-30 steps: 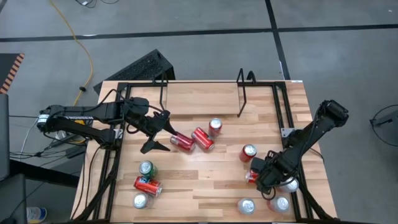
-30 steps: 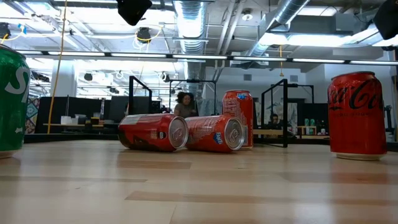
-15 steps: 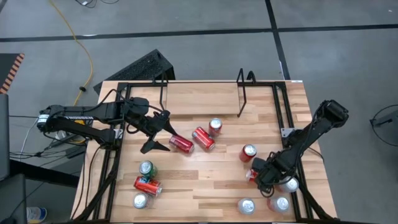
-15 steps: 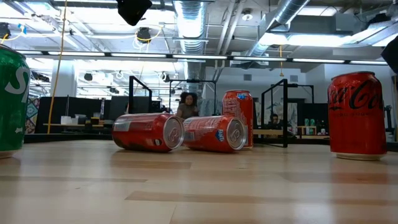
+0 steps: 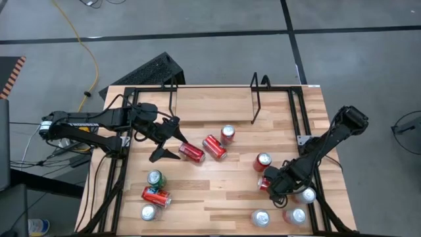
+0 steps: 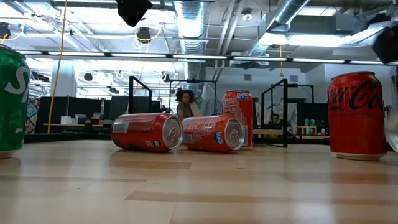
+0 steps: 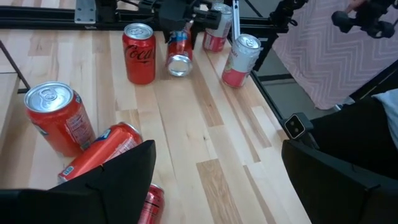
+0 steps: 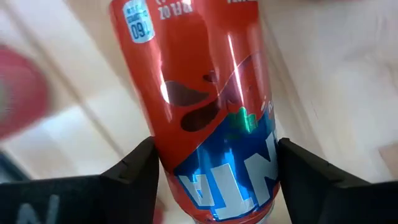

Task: Place canned beverage on shelf
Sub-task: Put the red soda can on the shelf

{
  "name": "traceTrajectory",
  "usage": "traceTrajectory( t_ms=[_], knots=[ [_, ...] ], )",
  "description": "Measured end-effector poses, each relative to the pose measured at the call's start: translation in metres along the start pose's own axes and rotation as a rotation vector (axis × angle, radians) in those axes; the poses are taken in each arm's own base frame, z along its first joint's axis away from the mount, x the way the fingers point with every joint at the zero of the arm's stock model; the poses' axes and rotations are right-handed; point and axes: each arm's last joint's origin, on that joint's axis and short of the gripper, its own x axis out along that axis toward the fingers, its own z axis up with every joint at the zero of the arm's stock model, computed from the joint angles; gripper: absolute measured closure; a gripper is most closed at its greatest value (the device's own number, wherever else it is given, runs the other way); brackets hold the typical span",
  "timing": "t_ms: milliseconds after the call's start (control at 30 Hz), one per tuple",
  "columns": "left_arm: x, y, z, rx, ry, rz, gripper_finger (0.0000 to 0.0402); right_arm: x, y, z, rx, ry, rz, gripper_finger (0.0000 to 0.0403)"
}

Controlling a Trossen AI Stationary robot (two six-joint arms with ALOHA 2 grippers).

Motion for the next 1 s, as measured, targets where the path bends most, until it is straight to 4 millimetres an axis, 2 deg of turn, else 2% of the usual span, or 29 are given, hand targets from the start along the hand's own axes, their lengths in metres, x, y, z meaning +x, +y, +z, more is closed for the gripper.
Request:
traceTrajectory(
  t_ms=[267,533,667,867,1000],
  knots=[
    [0.000,0.000,0.000,-0.001,0.001,0.000,0.0068,-0.041,0.014,0.005,-0.004,-0.020,-0.010,0.0160],
    [0.000,0.001,0.000,-0.001,-0.001,0.029,0.0068,-0.085,0.025,0.020,-0.011,-0.038,0.077,0.0160],
    [0.000,0.001,0.000,-0.001,-0.002,0.029,0.0068,-0.099,0.021,0.031,-0.051,-0.051,0.081,0.0160],
    [0.000,0.001,0.000,-0.015,-0.002,0.029,0.0068,-0.115,0.013,0.061,-0.065,-0.113,0.141,0.0160],
    [0.000,0.001,0.000,-0.030,-0.002,0.029,0.0068,-0.118,0.003,0.075,-0.056,-0.087,0.169,0.0160]
  ],
)
